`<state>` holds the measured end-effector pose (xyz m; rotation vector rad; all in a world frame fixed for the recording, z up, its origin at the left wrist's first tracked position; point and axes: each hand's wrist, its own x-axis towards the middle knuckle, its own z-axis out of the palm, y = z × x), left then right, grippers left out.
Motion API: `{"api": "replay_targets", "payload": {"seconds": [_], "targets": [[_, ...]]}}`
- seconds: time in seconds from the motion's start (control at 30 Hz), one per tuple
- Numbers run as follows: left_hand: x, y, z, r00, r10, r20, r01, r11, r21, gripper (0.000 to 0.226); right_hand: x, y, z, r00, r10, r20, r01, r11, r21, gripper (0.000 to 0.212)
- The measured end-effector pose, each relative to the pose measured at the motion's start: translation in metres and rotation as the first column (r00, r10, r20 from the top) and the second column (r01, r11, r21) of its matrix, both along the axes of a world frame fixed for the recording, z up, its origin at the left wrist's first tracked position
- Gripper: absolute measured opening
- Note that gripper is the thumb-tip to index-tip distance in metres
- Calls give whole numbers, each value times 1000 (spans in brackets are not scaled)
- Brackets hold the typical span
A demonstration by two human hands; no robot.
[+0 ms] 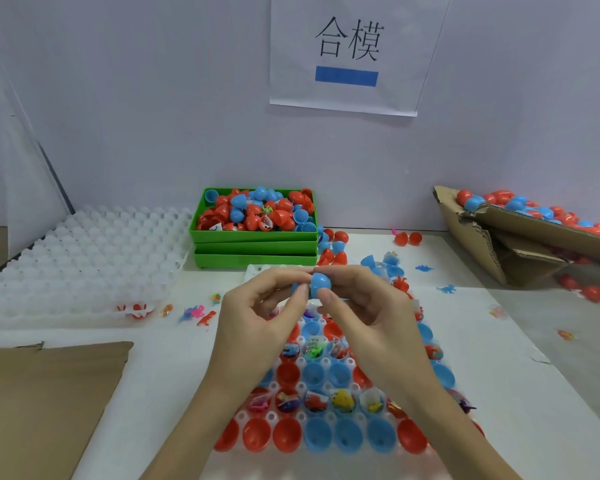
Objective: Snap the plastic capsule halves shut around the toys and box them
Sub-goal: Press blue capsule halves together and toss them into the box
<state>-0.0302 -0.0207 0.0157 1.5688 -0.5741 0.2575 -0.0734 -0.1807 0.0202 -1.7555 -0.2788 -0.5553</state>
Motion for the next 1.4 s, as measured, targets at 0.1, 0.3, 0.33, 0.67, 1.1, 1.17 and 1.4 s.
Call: {"api": "replay_targets", "payload": {"seconds": [0.1, 0.3, 0.33, 0.67, 1.1, 1.17, 1.4], "targets": [[1, 0, 2, 991, -42, -125, 27, 993, -114, 25, 0, 4, -3, 1000, 1, 10, -1, 1000, -25, 28], [4, 0, 1, 970, -3, -242, -19, 996, -92, 21, -2, 6, -2, 1000, 17, 7, -17, 1000, 13, 33], [5, 0, 0, 968, -10, -253, -15, 995, -95, 19, -3, 7, -3, 1000, 8, 3, -8, 1000, 8, 32], [2, 3, 2, 950, -55, -307, 13, 991, -135, 17, -4, 14, -7, 974, -192, 120, 205, 973, -108, 32], [-2, 3, 7, 995, -75, -68, 70, 995, -74, 35, -4, 6, -2, 979, -142, 143, 149, 988, -35, 32], [-4, 1, 6, 997, -50, -53, 46, 995, -86, 36, -5, 5, 1, 987, -111, 115, 112, 994, 1, 31], [-8, -5, 1, 995, 59, 78, -54, 996, -76, 38, -7, 5, 5, 999, -42, 26, 37, 981, 191, 29]]}}
